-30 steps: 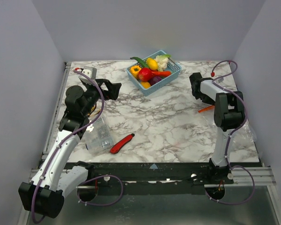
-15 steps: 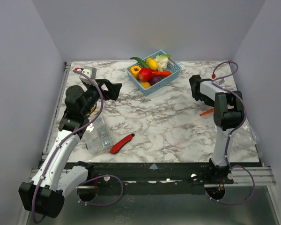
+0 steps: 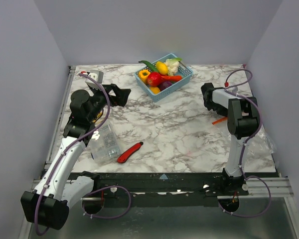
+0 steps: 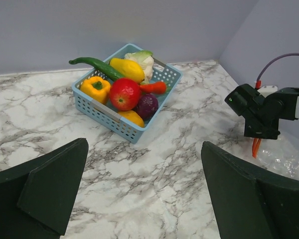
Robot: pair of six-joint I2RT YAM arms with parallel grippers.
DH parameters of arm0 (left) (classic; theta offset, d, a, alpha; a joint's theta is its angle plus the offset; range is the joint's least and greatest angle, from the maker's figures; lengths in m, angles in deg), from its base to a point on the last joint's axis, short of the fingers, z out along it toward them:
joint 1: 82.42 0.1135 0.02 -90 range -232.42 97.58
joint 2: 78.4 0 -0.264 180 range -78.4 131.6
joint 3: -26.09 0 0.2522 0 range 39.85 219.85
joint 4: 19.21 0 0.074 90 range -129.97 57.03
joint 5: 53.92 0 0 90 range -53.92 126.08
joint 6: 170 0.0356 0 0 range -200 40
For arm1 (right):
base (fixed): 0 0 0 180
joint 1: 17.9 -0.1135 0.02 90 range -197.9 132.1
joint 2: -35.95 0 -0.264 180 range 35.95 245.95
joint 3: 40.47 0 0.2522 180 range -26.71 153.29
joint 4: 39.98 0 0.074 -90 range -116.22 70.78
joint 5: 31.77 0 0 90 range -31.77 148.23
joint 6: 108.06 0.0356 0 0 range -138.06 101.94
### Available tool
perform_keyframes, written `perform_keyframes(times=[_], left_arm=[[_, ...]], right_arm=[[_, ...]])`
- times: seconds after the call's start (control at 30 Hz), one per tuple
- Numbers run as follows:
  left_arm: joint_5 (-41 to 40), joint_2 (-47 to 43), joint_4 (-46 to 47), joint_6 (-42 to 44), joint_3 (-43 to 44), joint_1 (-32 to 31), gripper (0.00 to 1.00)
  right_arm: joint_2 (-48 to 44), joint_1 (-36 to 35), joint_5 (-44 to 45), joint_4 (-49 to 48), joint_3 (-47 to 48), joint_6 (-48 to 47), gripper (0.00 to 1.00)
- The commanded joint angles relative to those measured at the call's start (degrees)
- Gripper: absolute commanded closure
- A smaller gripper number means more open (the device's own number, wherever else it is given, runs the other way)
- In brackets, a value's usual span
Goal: Place the food in the zip-top bag and seal the zipper
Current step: Pick up the zipper food storage bag at the center of the board, then open the zipper of the food storage bag at the center of the board.
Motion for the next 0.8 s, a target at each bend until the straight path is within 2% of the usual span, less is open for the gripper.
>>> perform_keyframes(times=[0.0,0.03,0.1,0.13,0.17,0.4,0.57,0.77], left_arm=[[1.99,0.40,1.35,-0.89,1.80,0.47,0.02],[2.21,0.53,1.40,-1.02,1.85,0.54,0.01],[2.51,0.72,1.43,-1.26,1.92,0.59,0.01],[2.62,0.82,1.48,-1.37,1.92,0.64,0.01],[2.71,0.91,1.51,-1.42,1.93,0.70,0.01],[2.99,1.26,1.36,-1.53,2.02,0.90,0.01],[3.82,1.86,1.42,-2.03,2.20,0.99,0.02],[5.61,3.29,1.44,-3.14,2.45,0.98,0.01]], right_arm=[[-1.83,0.07,-1.87,-2.84,-2.63,1.28,0.54],[-2.17,0.11,-2.74,-4.15,-3.27,0.86,0.58],[-3.32,0.13,-4.89,-7.00,-4.97,-0.13,0.84],[-4.39,0.09,-6.25,-9.00,-5.78,-0.84,0.95],[-5.84,0.09,-8.18,-10.71,-6.82,-1.60,0.99],[-20.86,0.07,-23.60,-23.66,-16.46,-4.53,1.00],[-29.11,0.09,-34.33,-28.20,-19.94,-7.60,1.00],[-37.73,0.12,-54.80,-37.45,-25.45,-16.57,1.00]])
